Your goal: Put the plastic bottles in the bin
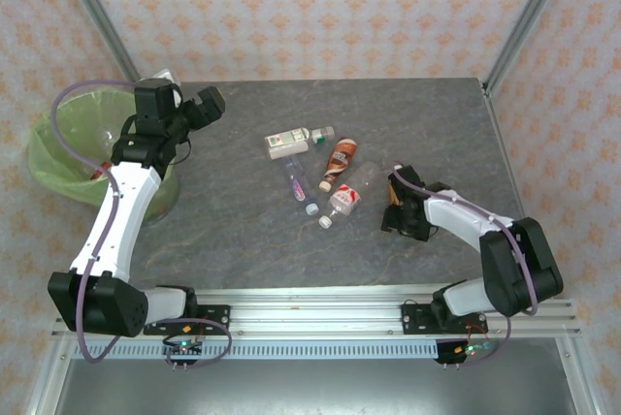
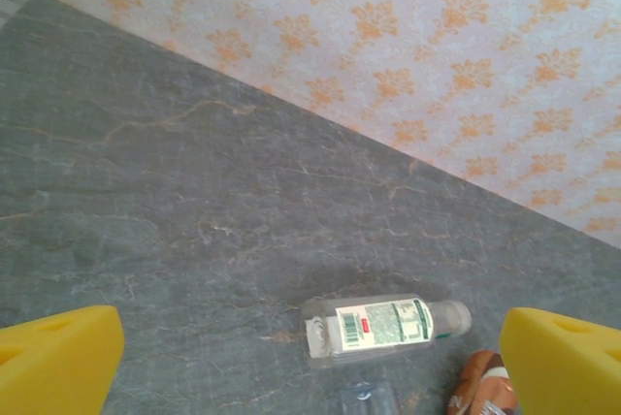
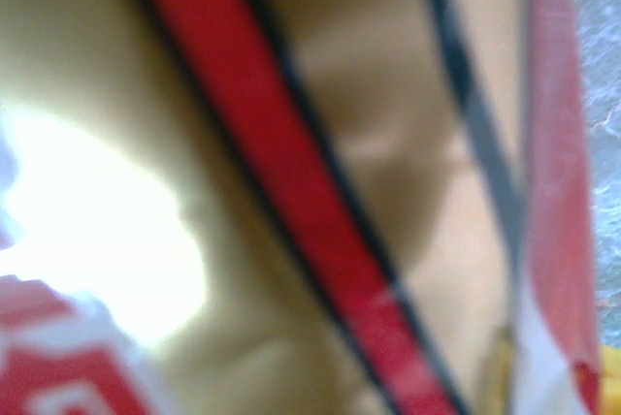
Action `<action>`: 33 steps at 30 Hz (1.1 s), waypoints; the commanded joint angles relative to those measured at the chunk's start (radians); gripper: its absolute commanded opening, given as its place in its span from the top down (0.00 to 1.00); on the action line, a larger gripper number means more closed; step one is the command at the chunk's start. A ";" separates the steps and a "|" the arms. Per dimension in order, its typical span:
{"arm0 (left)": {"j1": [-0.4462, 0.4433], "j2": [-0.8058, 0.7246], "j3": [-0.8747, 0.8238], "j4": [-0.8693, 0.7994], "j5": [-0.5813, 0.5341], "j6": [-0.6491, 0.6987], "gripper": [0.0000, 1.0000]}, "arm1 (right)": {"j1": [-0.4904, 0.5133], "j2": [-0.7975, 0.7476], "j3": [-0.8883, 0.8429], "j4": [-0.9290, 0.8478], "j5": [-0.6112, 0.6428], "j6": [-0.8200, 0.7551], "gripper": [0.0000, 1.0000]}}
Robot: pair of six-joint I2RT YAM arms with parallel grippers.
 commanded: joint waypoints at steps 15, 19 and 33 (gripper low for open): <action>-0.014 0.061 0.037 0.049 0.228 0.008 0.00 | 0.007 -0.101 -0.042 0.119 0.081 -0.013 0.48; -0.030 0.082 0.050 0.047 0.243 -0.007 0.00 | 0.008 -0.144 -0.053 0.159 0.079 -0.021 0.50; -0.132 0.140 0.066 0.055 0.205 0.020 0.00 | 0.016 -0.341 -0.067 0.335 -0.014 -0.075 0.56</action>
